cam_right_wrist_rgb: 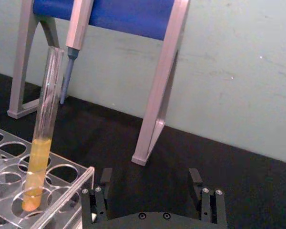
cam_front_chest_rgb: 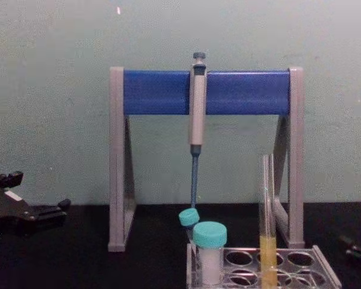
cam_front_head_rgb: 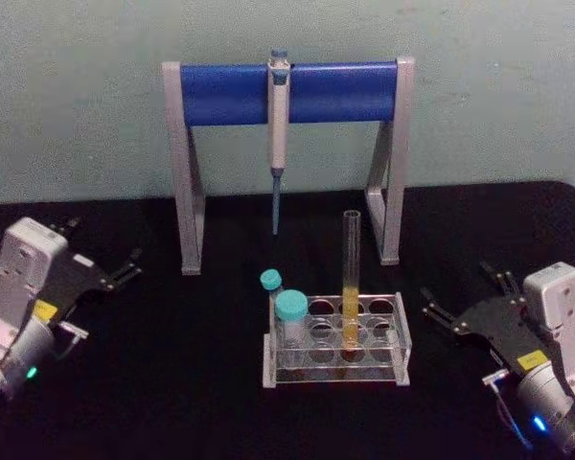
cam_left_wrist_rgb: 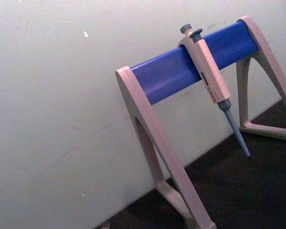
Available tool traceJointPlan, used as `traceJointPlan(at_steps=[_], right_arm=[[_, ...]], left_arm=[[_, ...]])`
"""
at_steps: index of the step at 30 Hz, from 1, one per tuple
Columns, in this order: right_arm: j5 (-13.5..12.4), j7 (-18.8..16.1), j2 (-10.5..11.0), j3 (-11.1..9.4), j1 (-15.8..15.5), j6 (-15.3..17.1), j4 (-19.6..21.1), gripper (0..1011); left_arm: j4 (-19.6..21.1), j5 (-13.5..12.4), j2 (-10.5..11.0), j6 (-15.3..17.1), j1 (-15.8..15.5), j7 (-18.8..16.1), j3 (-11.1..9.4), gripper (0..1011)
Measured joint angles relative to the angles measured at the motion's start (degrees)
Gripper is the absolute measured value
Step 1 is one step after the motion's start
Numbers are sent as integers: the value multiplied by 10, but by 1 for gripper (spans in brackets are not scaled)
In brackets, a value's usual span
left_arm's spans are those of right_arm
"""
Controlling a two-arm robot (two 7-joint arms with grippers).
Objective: Pick up the test tube from the test tube rack, shake it, then place it back into the test tube rack.
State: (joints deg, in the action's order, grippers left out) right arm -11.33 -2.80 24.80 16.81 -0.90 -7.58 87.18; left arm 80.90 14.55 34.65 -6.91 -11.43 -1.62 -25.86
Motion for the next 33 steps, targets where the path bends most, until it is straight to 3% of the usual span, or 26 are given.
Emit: traceJointPlan(at_steps=[10,33], right_arm=[[0,-17,-18,-9,0,-5,-17,1000],[0,-15,-16,-7,0,-3,-15,1000]], left_arm=[[0,0,0,0,0,0,0,1009],[0,0,0,0,0,0,0,1010]])
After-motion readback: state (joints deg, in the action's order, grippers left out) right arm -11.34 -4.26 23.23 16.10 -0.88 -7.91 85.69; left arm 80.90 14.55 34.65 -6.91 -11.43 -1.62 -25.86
